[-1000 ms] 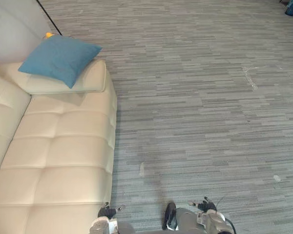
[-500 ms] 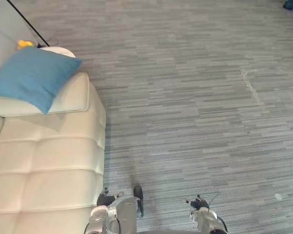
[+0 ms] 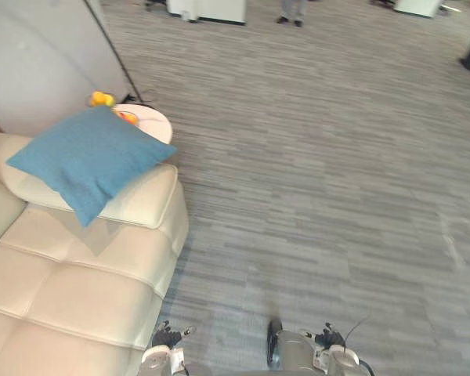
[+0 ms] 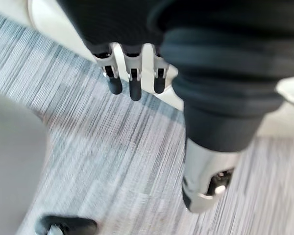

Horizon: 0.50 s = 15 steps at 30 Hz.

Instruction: Pick up cushions and gather them together orderly.

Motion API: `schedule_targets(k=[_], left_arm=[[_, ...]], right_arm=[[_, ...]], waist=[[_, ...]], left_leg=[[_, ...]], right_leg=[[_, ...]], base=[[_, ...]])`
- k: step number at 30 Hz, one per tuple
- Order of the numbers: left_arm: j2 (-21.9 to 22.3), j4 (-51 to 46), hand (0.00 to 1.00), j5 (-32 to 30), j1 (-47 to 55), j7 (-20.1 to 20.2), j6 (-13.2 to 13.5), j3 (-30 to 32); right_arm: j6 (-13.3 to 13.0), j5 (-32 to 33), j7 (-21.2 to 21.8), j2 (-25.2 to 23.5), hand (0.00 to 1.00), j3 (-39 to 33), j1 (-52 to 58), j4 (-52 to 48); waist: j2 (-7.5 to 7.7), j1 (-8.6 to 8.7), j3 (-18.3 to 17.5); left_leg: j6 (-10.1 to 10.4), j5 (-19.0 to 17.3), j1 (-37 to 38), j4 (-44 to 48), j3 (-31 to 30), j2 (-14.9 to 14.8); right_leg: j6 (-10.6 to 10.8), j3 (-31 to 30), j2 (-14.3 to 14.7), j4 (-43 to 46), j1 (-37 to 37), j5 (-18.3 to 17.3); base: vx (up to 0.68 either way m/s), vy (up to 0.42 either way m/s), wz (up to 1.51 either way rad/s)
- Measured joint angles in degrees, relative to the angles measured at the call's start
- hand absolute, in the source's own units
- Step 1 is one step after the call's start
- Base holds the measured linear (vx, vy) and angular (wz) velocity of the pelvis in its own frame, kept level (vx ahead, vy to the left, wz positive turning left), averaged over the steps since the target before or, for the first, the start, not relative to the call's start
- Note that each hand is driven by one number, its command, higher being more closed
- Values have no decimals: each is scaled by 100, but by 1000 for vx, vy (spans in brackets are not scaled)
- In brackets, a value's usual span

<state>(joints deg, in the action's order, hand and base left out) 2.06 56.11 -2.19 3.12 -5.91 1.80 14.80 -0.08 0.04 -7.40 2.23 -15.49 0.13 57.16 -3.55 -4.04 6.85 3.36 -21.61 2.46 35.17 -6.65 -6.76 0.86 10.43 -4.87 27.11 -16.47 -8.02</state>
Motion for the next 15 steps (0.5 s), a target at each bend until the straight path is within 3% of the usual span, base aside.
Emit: schedule_targets(k=[1, 2, 4, 5, 6, 9, 10, 11, 13, 15], left_arm=[[34, 0, 0, 2, -13, -3, -5, 46], [69, -26, 0, 3, 6, -13, -4, 146], [50, -89, 0, 6, 2, -15, 0, 152], [4, -181, 0, 13, 6, -15, 14, 84], [-21, -213, 0, 14, 7, -14, 26, 2], [-70, -264, 0, 5, -24, 0, 36, -126], [-75, -270, 0, 22, -22, 5, 48, -92], [-126, -279, 0, 12, -26, 3, 58, -71], [-226, -273, 0, 20, -49, 13, 55, -54], [-233, -230, 0, 17, -61, 32, 42, -44]], right_arm=[[-1, 3, 1, 4, 0, 13, -29, -8], [32, 16, -16, -4, 0, 49, -42, -2], [32, 148, -45, -64, 0, 53, -6, -3], [28, 264, -48, -114, 0, 51, 3, -3], [28, 289, -47, -130, 0, 51, -23, -3], [13, 338, -46, -124, 0, 51, -90, -4], [25, 335, -48, -123, 0, 56, -70, 14], [38, 332, -52, -189, 0, 64, -74, 18], [38, 328, -36, -289, 0, 124, -130, 37], [34, 275, -34, -299, 0, 120, -145, 29]], waist=[[-32, -9, 16], [-77, -63, 66], [-68, -72, 95], [15, -94, 92], [48, -107, 104], [51, -154, 118], [82, -239, 132], [268, -307, 106], [459, -288, 87], [477, -302, 78]], left_leg=[[80, 355, -299, 617, 76, -57], [99, 710, -737, 1488, 460, -353], [49, 441, -1074, 2022, 1233, -762], [-42, 334, -1294, 1803, 1608, -757], [-64, 322, -1402, 1573, 1800, -736], [-251, 585, -1901, -370, 2410, -488], [-271, 1262, -1904, -958, 2419, -336], [-343, 1330, -1720, -1202, 2510, -126], [-497, 1257, -1710, -1185, 2507, 37], [-577, 1129, -1565, -1169, 2513, 114]], right_leg=[[-42, 61, 18, -117, 178, -67], [-102, 200, 69, -433, 622, -111], [-125, 483, 97, -976, 1401, -125], [-92, 682, 26, -1299, 1727, -153], [-76, 763, -7, -1441, 1863, -174], [102, 1143, -37, -1885, 2250, -303], [232, 1184, -53, -1933, 2356, -386], [304, 1070, -163, -2024, 2441, -379], [431, 1015, -252, -2185, 2515, -220], [494, 934, -355, -1910, 2542, -136]], base=[[515, -272, 59], [396, -183, 47], [414, -166, 69], [317, -137, 73], [259, -92, 64], [312, 41, 59], [407, 148, 24], [437, 138, 20], [369, 87, 16], [322, 122, 12]])
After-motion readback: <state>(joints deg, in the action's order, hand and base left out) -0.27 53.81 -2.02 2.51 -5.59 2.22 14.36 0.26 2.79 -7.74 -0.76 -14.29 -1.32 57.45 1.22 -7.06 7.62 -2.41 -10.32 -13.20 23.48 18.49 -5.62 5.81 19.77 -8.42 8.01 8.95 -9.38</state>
